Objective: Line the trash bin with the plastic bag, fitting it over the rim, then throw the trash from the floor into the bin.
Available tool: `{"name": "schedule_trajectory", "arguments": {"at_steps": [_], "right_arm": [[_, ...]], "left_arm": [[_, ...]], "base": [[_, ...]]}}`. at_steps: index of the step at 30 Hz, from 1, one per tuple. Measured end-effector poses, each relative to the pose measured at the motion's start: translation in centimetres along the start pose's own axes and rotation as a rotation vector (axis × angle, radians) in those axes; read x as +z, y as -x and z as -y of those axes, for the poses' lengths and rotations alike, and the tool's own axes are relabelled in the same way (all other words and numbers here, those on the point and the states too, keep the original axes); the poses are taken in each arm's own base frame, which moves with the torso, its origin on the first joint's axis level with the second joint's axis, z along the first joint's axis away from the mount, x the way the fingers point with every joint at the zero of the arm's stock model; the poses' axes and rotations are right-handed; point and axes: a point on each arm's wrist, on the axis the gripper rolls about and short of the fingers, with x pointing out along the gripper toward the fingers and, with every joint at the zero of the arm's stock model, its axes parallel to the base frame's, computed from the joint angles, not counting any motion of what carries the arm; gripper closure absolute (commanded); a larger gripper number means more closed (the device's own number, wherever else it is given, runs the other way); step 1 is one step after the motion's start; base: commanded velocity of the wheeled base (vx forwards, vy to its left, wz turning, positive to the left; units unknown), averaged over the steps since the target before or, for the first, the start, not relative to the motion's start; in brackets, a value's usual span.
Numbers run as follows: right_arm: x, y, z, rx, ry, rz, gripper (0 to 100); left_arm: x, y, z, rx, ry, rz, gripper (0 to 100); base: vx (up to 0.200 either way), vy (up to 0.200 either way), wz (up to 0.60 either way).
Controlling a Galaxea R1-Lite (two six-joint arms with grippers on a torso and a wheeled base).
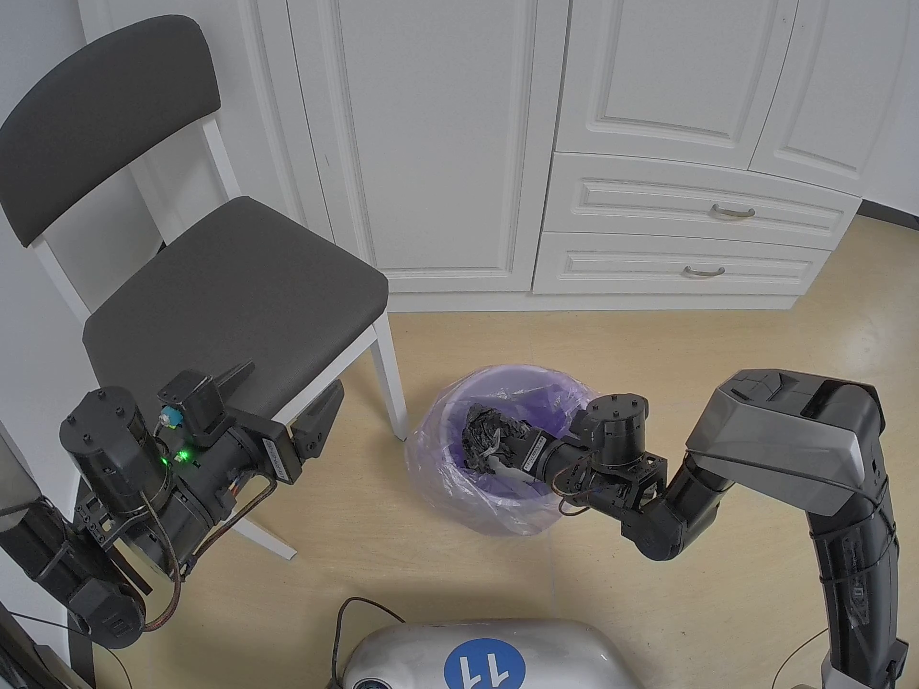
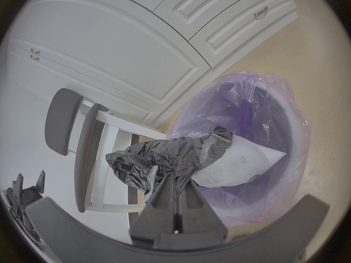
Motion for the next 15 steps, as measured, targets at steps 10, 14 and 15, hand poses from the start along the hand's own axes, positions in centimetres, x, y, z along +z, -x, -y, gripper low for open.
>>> {"name": "schedule_trajectory", "arguments": {"at_steps": [10, 14, 15], "right_arm": [[0.3, -0.9, -0.8, 0.031, 0.008, 0.015, 100], [-0.2, -1.1, 0.0, -0.006, 0.013, -0.015, 100], [-0.4, -1.1, 0.1, -0.013, 0.017, -0.024, 100]], "left_arm": [[0.2, 0.0, 0.0, -0.002, -0.007, 0.008, 0], [0.2, -0.1, 0.1, -0.003, -0.008, 0.009, 0], [0.2, -0.1, 0.1, -0.003, -0.007, 0.008, 0]], "base": [[0.000, 0.000, 0.00], [0.000, 0.000, 0.00], [0.000, 0.000, 0.00]]}}
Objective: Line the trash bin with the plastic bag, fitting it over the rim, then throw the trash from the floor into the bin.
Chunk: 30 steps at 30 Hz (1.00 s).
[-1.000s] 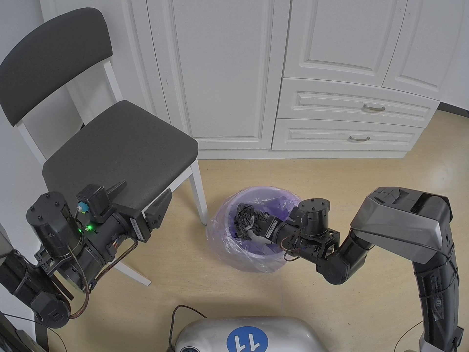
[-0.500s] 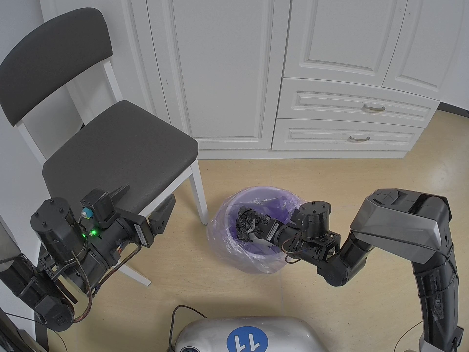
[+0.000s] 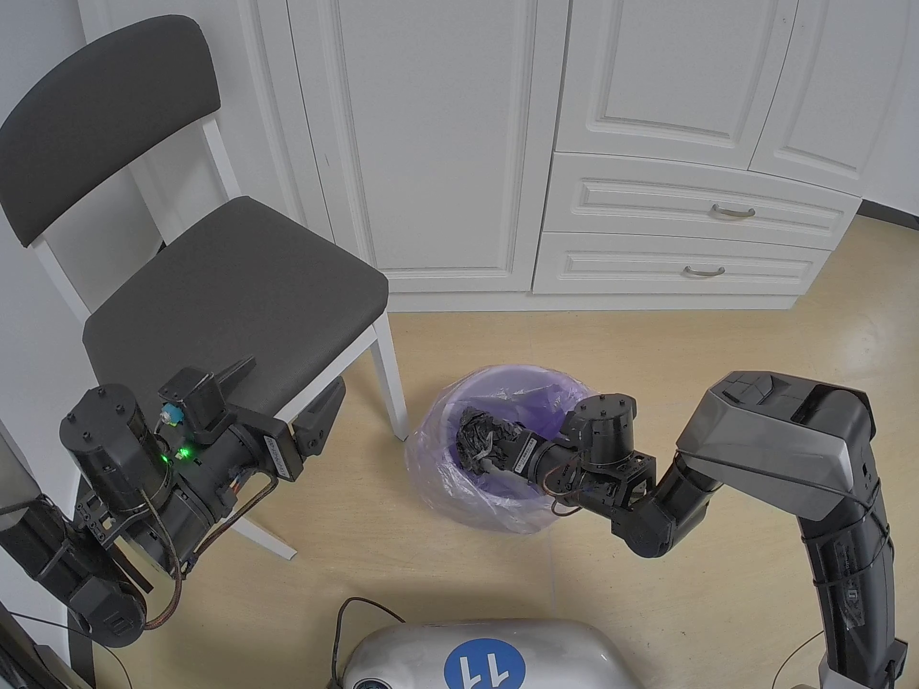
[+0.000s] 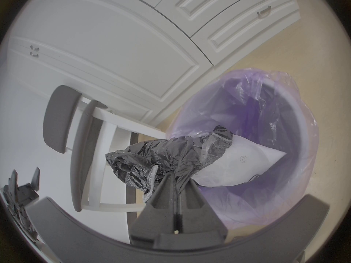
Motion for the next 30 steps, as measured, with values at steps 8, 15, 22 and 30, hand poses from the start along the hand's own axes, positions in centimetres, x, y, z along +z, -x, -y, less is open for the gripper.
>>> {"name": "schedule_trajectory", "arguments": {"at_steps": [8, 15, 22, 30], "right_arm": [[-0.9, -0.1, 0.2, -0.050, 0.014, -0.065, 100], [0.4, -1.1, -0.2, -0.020, 0.014, -0.016, 100], [1.7, -2.9, 0.4, 0.002, 0.023, 0.040, 100], [3.1, -5.1, 0.7, 0.053, 0.039, 0.121, 100]], "left_arm": [[0.0, 0.0, -0.1, 0.003, 0.002, 0.001, 0], [0.1, -0.2, -0.4, 0.015, 0.002, 0.005, 0], [0.2, -0.6, -1.2, 0.046, 0.002, 0.013, 0], [0.0, -1.2, -2.1, 0.083, -0.001, 0.010, 0]], "base": [[0.000, 0.000, 0.00], [0.000, 0.000, 0.00], [0.000, 0.000, 0.00], [0.000, 0.000, 0.00]]}}
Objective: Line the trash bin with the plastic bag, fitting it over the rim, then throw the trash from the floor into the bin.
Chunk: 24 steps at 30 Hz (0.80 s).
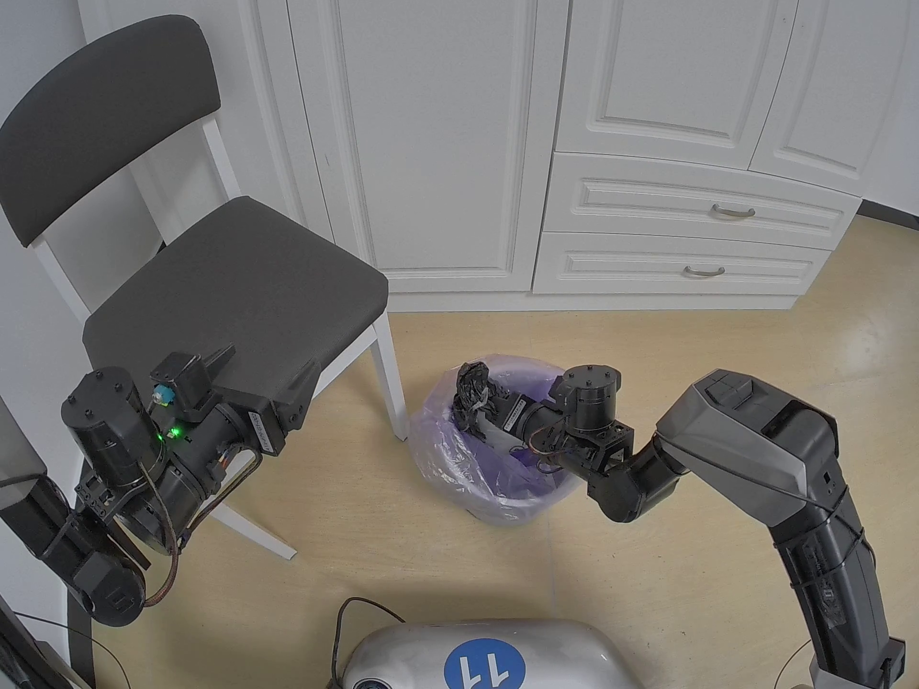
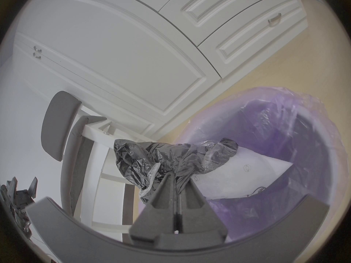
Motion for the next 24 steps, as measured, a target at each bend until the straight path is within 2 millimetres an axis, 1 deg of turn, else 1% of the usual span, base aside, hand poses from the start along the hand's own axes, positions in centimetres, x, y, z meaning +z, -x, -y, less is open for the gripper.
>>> {"name": "schedule_trajectory", "arguments": {"at_steps": [5, 11, 15, 19, 21, 24], "right_arm": [[0.5, -0.8, 0.2, 0.037, 0.006, 0.082, 100], [-0.3, -0.5, 1.0, 0.024, 0.006, 0.075, 100], [-1.1, 0.4, 1.2, 0.007, 0.005, 0.051, 100], [-2.1, 1.7, 1.1, 0.005, 0.008, 0.028, 100], [-2.9, 2.3, 0.8, 0.006, 0.021, 0.008, 100], [-4.6, 3.5, 0.4, -0.008, 0.052, -0.052, 100]], "left_arm": [[-0.3, -0.3, -0.1, 0.008, -0.005, -0.012, 0], [-0.6, -0.4, -0.2, 0.009, -0.007, -0.023, 0], [-0.8, -0.4, -0.2, 0.009, -0.008, -0.028, 0], [-0.8, -0.3, -0.1, 0.008, -0.008, -0.030, 0], [-0.8, -0.3, -0.1, 0.008, -0.008, -0.031, 0], [-0.9, -0.3, -0.1, 0.007, -0.009, -0.034, 0]], "base": [[0.000, 0.000, 0.00], [0.000, 0.000, 0.00], [0.000, 0.000, 0.00], [0.000, 0.000, 0.00], [0.000, 0.000, 0.00], [0.000, 0.000, 0.00]]}}
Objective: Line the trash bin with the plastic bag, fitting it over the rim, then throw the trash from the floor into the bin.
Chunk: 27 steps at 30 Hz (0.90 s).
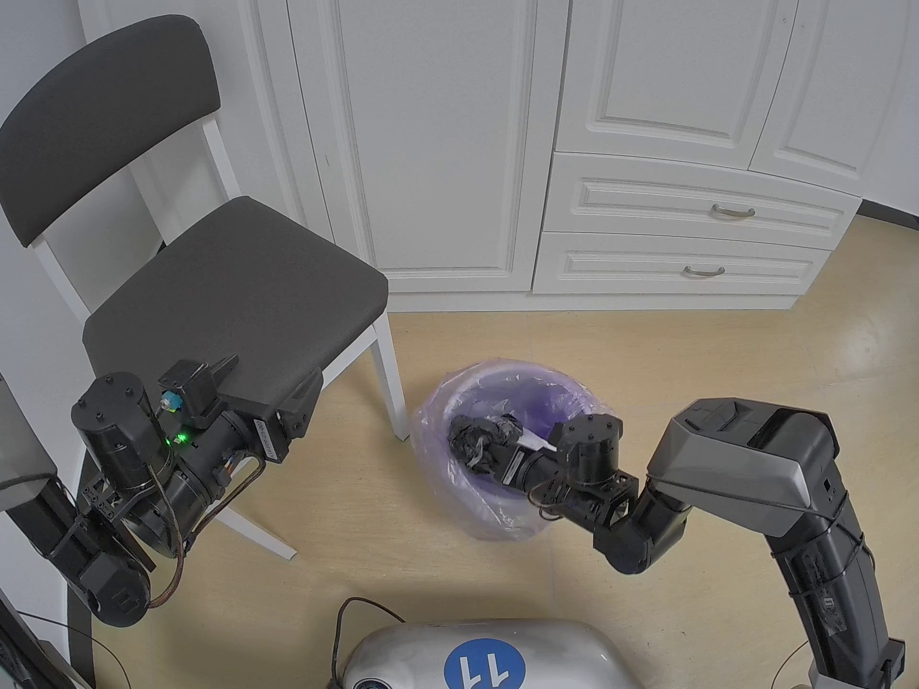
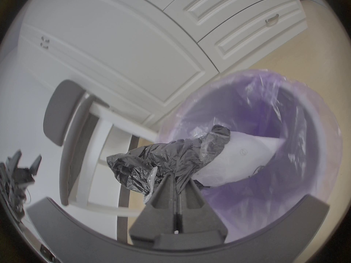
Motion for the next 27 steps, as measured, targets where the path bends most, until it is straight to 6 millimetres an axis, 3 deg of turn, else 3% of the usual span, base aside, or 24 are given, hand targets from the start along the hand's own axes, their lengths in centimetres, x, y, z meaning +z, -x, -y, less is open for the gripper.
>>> {"name": "schedule_trajectory", "arguments": {"at_steps": [3, 8, 20, 27], "right_arm": [[-1.8, 1.0, -1.1, 0.008, 0.028, -0.058, 100], [-2.2, 1.7, -2.1, 0.019, 0.041, -0.070, 100], [1.6, 0.2, -2.0, 0.040, 0.018, 0.066, 100], [2.3, -0.6, -0.5, 0.030, 0.009, 0.087, 100]], "left_arm": [[-0.1, 0.0, 0.1, -0.004, 0.000, -0.003, 0], [-0.1, 0.1, 0.2, -0.009, 0.000, -0.006, 0], [-0.4, -0.1, 0.3, -0.013, -0.002, -0.016, 0], [-0.6, -0.2, 0.5, -0.018, -0.003, -0.023, 0]], "base": [[0.000, 0.000, 0.00], [0.000, 0.000, 0.00], [0.000, 0.000, 0.00], [0.000, 0.000, 0.00]]}}
